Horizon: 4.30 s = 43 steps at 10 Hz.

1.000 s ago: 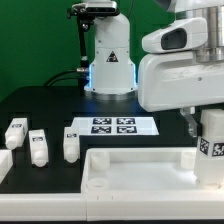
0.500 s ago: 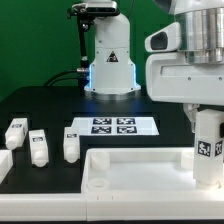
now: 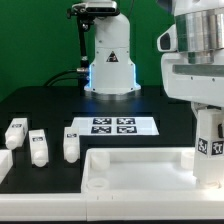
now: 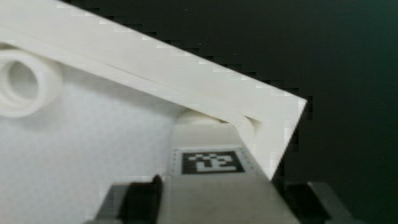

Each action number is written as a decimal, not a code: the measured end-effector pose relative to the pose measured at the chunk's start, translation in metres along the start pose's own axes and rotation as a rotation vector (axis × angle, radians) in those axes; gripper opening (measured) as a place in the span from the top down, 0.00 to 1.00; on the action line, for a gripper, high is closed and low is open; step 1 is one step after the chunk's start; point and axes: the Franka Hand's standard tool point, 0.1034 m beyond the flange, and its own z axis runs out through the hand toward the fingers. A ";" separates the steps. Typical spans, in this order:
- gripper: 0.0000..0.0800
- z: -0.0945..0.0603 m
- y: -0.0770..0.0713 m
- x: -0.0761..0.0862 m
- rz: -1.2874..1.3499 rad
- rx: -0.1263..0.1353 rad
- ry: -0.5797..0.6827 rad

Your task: Assemble desk

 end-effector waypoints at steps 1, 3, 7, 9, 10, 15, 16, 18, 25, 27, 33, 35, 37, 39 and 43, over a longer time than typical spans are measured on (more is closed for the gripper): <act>0.64 0.001 0.000 0.000 -0.014 -0.001 0.000; 0.27 -0.001 0.000 0.004 -0.311 -0.005 0.001; 0.19 -0.003 -0.001 0.004 -0.724 -0.034 0.003; 0.19 -0.005 -0.003 0.006 -1.039 -0.061 0.030; 0.19 -0.007 -0.003 0.008 -1.237 -0.077 0.032; 0.57 -0.008 -0.006 0.006 -1.323 -0.091 0.041; 0.64 -0.007 -0.006 0.007 -1.265 -0.090 0.043; 0.64 -0.007 -0.006 0.008 -0.984 -0.083 0.056; 0.64 -0.008 -0.003 0.007 -0.125 -0.054 0.061; 0.64 -0.005 -0.004 0.006 0.326 0.005 0.016; 0.20 -0.007 -0.003 -0.001 -0.255 -0.077 -0.038; 0.19 -0.007 -0.005 0.001 -0.376 -0.070 -0.039; 0.19 -0.007 -0.005 0.002 -0.597 -0.071 -0.031; 0.19 -0.008 -0.013 0.009 -0.991 -0.056 0.037; 0.31 -0.008 -0.014 0.009 -0.916 -0.049 0.040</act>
Offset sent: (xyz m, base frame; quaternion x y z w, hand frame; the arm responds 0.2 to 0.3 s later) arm 0.0103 -0.0015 0.0096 -0.0282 -0.0207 -0.4099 0.9115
